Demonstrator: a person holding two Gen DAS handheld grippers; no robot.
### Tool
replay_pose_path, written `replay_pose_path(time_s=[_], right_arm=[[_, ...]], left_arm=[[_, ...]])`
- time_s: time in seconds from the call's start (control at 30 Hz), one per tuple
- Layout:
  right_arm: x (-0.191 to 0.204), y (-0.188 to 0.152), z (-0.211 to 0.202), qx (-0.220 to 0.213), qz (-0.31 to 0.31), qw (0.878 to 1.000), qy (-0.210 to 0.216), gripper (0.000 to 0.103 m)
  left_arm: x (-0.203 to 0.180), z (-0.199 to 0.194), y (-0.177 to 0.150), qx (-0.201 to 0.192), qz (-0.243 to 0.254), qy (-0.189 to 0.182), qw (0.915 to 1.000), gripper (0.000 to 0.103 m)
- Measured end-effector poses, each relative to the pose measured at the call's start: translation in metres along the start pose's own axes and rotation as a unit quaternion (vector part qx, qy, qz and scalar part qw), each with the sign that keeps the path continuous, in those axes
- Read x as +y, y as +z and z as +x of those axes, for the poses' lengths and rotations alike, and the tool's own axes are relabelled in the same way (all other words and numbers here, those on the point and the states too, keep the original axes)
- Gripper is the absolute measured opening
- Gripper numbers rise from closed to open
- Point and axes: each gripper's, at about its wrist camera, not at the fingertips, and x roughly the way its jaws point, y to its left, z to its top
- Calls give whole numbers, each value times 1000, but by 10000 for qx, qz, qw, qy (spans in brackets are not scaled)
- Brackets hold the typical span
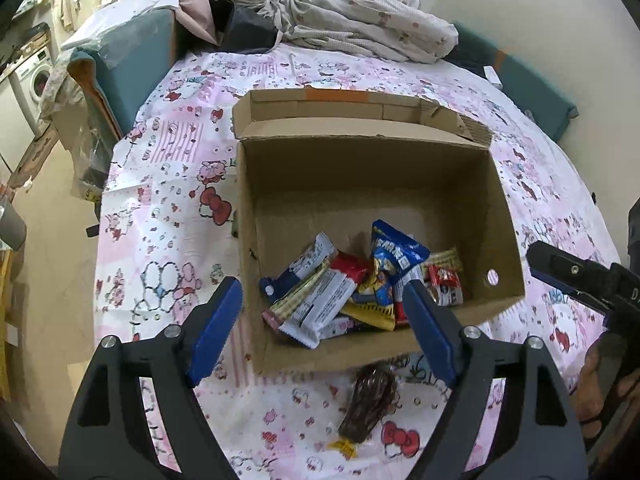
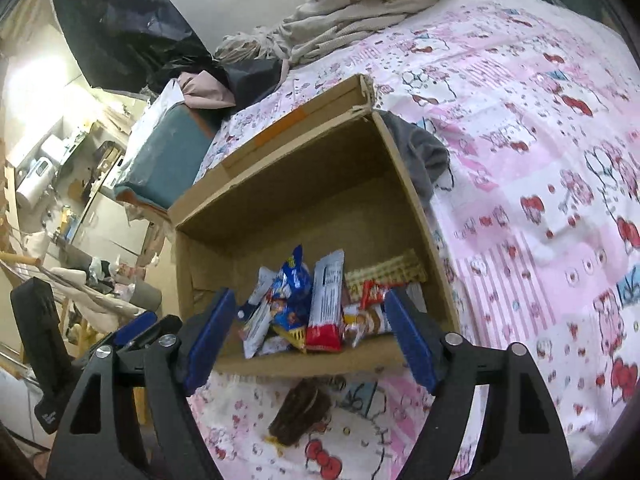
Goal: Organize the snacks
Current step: 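Open the right gripper over the box to drop the white rice cake packet, then grasp the brown dried-meat packet on the bed with the left gripper and lift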
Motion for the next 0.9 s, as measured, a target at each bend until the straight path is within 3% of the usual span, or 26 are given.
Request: replay_pose_path(time_s=[0.2,0.37,0.53,0.67,0.8,0.9], right_arm=[[-8,-21,-18,-28,344,9994,61,93],[-24,-39,-25,138,828,9965,-68,93],[-41,-54,-28,469,1360,9894,191,93],[-50,-60,-32,509,1486,9876,-49,93],[-65,-62,-37,438,1809,9825,25,93],[-73,-62,-38,428,2021,9784,97,93]], left_arm=[[14,-15,-24,134,-65,-22,9999,80],[20,-13,-46,581,-99,-371,9976,80],[-4,-6,-67,1055,459,-765,9904,80],[-34,21,-89,1474,1146,-506,9811,80],[-59,65,-105,1934,1615,-187,9676,80],[-73,93,-112,2048,1821,-45,9617,80]])
